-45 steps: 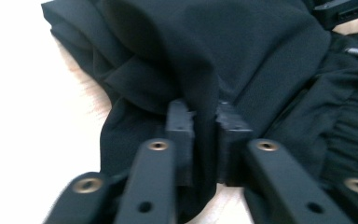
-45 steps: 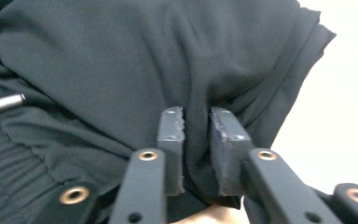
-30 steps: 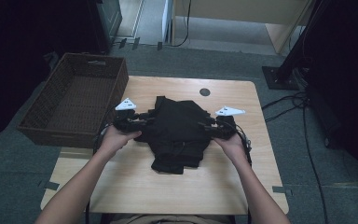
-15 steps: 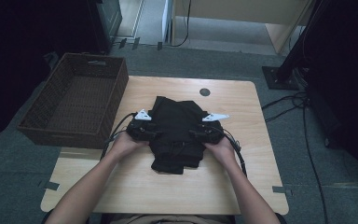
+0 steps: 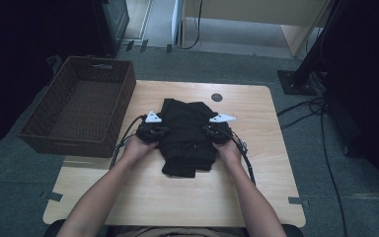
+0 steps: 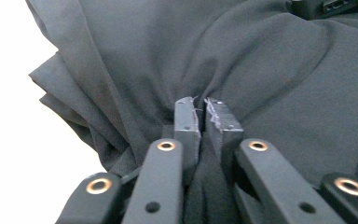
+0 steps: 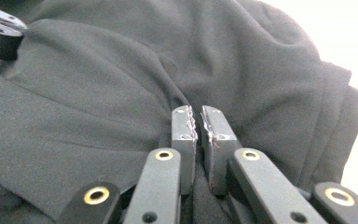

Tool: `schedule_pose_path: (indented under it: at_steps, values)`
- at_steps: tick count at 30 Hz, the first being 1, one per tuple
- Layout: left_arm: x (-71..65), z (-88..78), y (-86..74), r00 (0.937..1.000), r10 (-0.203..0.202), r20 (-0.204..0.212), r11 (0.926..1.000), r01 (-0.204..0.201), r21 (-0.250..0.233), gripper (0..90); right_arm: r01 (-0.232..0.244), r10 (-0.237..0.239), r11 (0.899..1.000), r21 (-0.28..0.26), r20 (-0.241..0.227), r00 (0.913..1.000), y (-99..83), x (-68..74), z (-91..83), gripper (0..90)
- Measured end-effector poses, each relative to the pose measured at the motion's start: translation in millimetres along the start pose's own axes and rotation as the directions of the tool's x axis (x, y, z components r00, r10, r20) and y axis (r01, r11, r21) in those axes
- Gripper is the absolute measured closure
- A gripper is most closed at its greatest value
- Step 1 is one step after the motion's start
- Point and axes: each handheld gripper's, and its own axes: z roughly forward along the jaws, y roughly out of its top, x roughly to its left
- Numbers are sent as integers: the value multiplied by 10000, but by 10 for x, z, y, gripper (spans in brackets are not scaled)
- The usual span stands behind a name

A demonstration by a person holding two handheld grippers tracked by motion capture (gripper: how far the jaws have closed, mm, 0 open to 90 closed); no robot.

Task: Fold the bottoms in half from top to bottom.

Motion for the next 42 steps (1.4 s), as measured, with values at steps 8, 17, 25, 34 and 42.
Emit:
schedule_pose_path:
  at_steps: [8, 17, 25, 34, 42]
  values:
    - [105, -61, 214, 9967, -792, -200, 9966, 787, -241, 884, -1170, 1169, 9886, 953, 62, 9931, 276, -172, 102, 871]
    - [-213, -683, 326, 9994, 243, 240, 9866, -201, -1621, 857, -97, 92, 9999, -143, -351, 9993, 452, 54, -703, 852]
    - [-456, -805, -34, 9963, 575, 633, 9940, -512, -963, 817, -29, 39, 9999, 143, -723, 9974, 66, 261, -963, 833]
    - [-466, -903, -127, 9963, 100, 859, 9961, -24, -887, 735, -323, 344, 9992, 217, -1024, 9942, -228, 354, -1028, 781]
    - [-363, -718, 122, 9969, -91, 776, 9972, 148, -730, 671, -734, 682, 9960, -500, -988, 9928, 12, 312, -953, 613]
